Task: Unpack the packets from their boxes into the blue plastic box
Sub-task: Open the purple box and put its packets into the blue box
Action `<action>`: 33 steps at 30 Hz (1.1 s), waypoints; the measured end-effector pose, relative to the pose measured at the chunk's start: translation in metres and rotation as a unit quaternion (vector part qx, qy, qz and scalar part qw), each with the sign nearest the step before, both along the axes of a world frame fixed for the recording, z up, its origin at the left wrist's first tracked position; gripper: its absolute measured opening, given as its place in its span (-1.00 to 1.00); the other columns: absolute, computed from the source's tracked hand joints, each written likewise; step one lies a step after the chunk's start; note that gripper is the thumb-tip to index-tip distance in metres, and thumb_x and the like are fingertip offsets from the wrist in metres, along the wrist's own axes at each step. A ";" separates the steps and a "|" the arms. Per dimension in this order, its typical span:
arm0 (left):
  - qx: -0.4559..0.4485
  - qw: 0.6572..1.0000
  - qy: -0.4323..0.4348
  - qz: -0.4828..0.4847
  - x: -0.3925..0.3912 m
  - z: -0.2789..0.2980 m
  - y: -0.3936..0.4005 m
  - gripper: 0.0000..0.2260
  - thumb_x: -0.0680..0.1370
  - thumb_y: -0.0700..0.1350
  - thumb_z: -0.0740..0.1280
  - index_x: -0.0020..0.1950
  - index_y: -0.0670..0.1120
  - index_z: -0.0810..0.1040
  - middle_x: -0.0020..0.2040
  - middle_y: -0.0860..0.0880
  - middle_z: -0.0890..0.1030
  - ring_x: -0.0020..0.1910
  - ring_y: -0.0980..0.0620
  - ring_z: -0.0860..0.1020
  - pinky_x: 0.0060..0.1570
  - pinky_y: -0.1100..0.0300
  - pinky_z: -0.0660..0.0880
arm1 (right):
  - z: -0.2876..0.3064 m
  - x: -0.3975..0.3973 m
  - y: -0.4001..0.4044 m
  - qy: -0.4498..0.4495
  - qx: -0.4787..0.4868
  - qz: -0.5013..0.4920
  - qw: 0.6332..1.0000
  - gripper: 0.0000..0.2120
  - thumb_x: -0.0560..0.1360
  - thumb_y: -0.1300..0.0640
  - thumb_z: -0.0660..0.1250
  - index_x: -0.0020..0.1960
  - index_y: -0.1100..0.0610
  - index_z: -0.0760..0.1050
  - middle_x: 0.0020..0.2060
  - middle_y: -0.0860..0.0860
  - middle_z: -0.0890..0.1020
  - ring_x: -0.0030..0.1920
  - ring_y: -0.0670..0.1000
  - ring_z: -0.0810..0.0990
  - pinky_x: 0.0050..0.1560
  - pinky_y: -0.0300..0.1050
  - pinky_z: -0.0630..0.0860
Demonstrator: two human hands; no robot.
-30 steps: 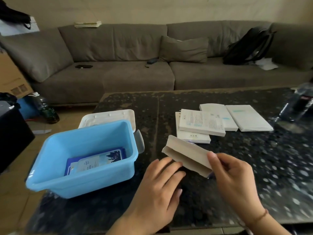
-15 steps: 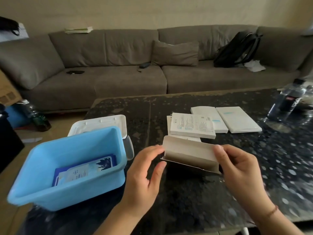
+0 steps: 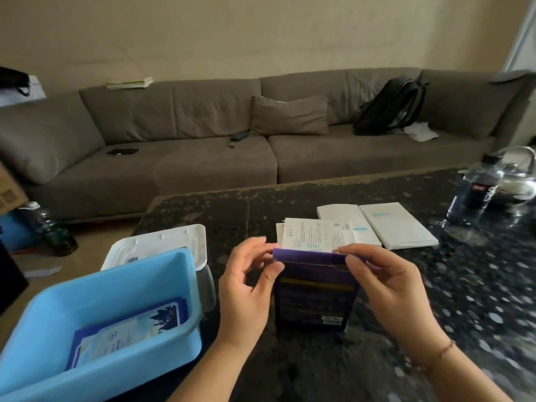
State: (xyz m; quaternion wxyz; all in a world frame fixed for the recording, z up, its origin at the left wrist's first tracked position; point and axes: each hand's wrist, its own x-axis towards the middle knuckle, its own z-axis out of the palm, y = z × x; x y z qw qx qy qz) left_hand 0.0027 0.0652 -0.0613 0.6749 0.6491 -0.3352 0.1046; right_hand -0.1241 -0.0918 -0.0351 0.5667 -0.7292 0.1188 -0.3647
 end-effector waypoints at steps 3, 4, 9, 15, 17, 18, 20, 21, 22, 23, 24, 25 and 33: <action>0.019 0.999 -0.037 -0.005 0.002 0.000 -0.002 -0.83 0.58 0.09 0.30 0.13 0.13 0.60 0.04 0.17 0.66 0.07 0.08 0.63 0.00 0.34 0.56 | 0.000 0.001 -0.001 -0.004 0.001 -0.004 1.000 -0.83 0.49 0.25 0.34 -0.05 0.04 0.66 -0.11 -0.09 0.72 -0.09 -0.10 0.70 -0.17 -0.30 0.61; 0.013 0.999 -0.030 -0.002 0.002 0.001 -0.003 -0.83 0.58 0.09 0.27 0.09 0.12 0.61 0.01 0.17 0.66 0.05 0.09 0.63 -0.04 0.35 0.57 | -0.001 0.002 -0.002 -0.008 -0.001 -0.007 1.000 -0.83 0.48 0.25 0.35 -0.05 0.04 0.67 -0.12 -0.10 0.73 -0.10 -0.11 0.70 -0.17 -0.31 0.61; 0.024 0.999 -0.047 -0.001 0.006 -0.002 -0.007 -0.85 0.60 0.02 0.22 0.07 0.05 0.56 -0.03 0.16 0.63 0.01 0.05 0.63 -0.05 0.30 0.58 | -0.004 0.001 -0.003 -0.017 -0.002 0.022 1.000 -0.85 0.40 0.17 0.39 -0.09 0.07 0.71 -0.10 -0.03 0.73 -0.03 -0.07 0.69 -0.11 -0.20 0.64; 0.050 0.996 -0.033 -0.067 0.004 -0.008 -0.004 -0.86 0.60 0.05 0.20 0.10 0.07 0.47 0.03 0.18 0.57 0.06 0.07 0.59 -0.06 0.34 0.55 | -0.015 -0.001 -0.013 -0.012 -0.036 0.046 0.998 -0.82 0.40 0.16 0.39 -0.06 -0.06 0.68 -0.04 -0.04 0.71 0.05 0.00 0.67 -0.02 -0.09 0.65; 0.048 0.994 -0.007 -0.098 0.004 -0.008 -0.004 -0.86 0.58 0.10 0.25 0.08 0.10 0.46 0.02 0.14 0.57 0.06 0.01 0.59 -0.07 0.26 0.58 | -0.014 -0.001 -0.012 0.001 -0.040 0.055 0.998 -0.86 0.40 0.12 0.40 -0.07 -0.03 0.67 -0.04 -0.03 0.70 0.03 0.01 0.67 -0.04 -0.06 0.65; 0.055 0.992 -0.002 -0.111 0.004 -0.008 -0.003 -0.84 0.56 0.16 0.28 0.08 0.14 0.45 0.03 0.14 0.57 0.08 0.00 0.59 -0.07 0.22 0.60 | -0.013 -0.002 -0.010 0.008 -0.047 0.057 0.997 -0.90 0.40 0.07 0.41 -0.10 -0.01 0.66 -0.04 -0.03 0.70 0.01 0.01 0.67 -0.06 -0.06 0.65; 0.074 0.991 -0.035 -0.108 0.003 -0.008 -0.001 -0.78 0.54 0.26 0.28 0.07 0.18 0.44 0.07 0.18 0.56 0.13 0.04 0.58 -0.05 0.23 0.61 | -0.004 -0.001 -0.008 0.018 -0.038 0.071 0.997 -0.76 0.43 -0.13 0.39 -0.17 0.04 0.64 -0.05 -0.03 0.70 -0.03 -0.04 0.67 -0.07 -0.10 0.63; 0.080 0.989 -0.071 -0.101 0.002 -0.008 0.001 -0.76 0.55 0.26 0.27 0.08 0.15 0.45 0.07 0.19 0.56 0.13 0.08 0.57 -0.04 0.26 0.60 | 0.003 0.000 -0.009 0.035 -0.024 0.077 0.996 -0.62 0.43 -0.26 0.34 -0.18 0.05 0.64 -0.07 -0.03 0.71 -0.04 -0.05 0.67 -0.06 -0.13 0.62; 0.080 0.985 -0.115 -0.097 0.000 -0.008 0.003 -0.76 0.57 0.22 0.27 0.09 0.10 0.46 0.06 0.19 0.56 0.11 0.10 0.58 -0.03 0.30 0.58 | 0.011 0.001 -0.012 0.066 -0.022 0.081 0.994 -0.53 0.44 -0.33 0.26 -0.19 0.06 0.65 -0.09 -0.03 0.71 -0.05 -0.06 0.67 -0.03 -0.13 0.60; 0.076 0.980 -0.158 -0.097 -0.001 -0.009 0.005 -0.76 0.59 0.17 0.28 0.09 0.03 0.46 0.05 0.15 0.56 0.09 0.11 0.58 -0.02 0.32 0.57 | 0.020 0.002 -0.014 0.103 -0.026 0.089 0.990 -0.53 0.46 -0.31 0.21 -0.19 0.05 0.65 -0.12 -0.03 0.72 -0.06 -0.06 0.67 0.02 -0.09 0.58; 0.073 0.973 -0.194 -0.099 -0.004 -0.010 0.008 -0.78 0.60 0.11 0.30 0.09 -0.02 0.47 0.05 0.10 0.56 0.08 0.12 0.58 -0.01 0.33 0.56 | 0.027 0.003 -0.016 0.137 -0.048 0.099 0.984 -0.58 0.46 -0.26 0.21 -0.19 0.03 0.66 -0.15 -0.04 0.72 -0.07 -0.05 0.67 0.05 -0.03 0.57; 0.070 0.967 -0.221 -0.101 -0.006 -0.011 0.011 -0.79 0.60 0.06 0.32 0.09 -0.05 0.47 0.06 0.06 0.56 0.07 0.12 0.58 0.00 0.32 0.56 | 0.033 0.004 -0.017 0.158 -0.077 0.106 0.979 -0.65 0.46 -0.21 0.24 -0.18 0.00 0.67 -0.17 -0.05 0.72 -0.09 -0.05 0.67 0.06 0.02 0.58; 0.059 0.959 -0.252 -0.114 -0.019 -0.017 0.021 -0.81 0.57 -0.04 0.39 0.10 -0.08 0.49 0.08 0.02 0.56 0.06 0.11 0.59 -0.05 0.21 0.60 | 0.050 0.003 -0.004 0.250 -0.182 0.224 0.925 -0.75 0.53 -0.10 0.35 -0.16 0.02 0.71 -0.27 0.00 0.71 -0.21 0.12 0.62 -0.10 0.13 0.52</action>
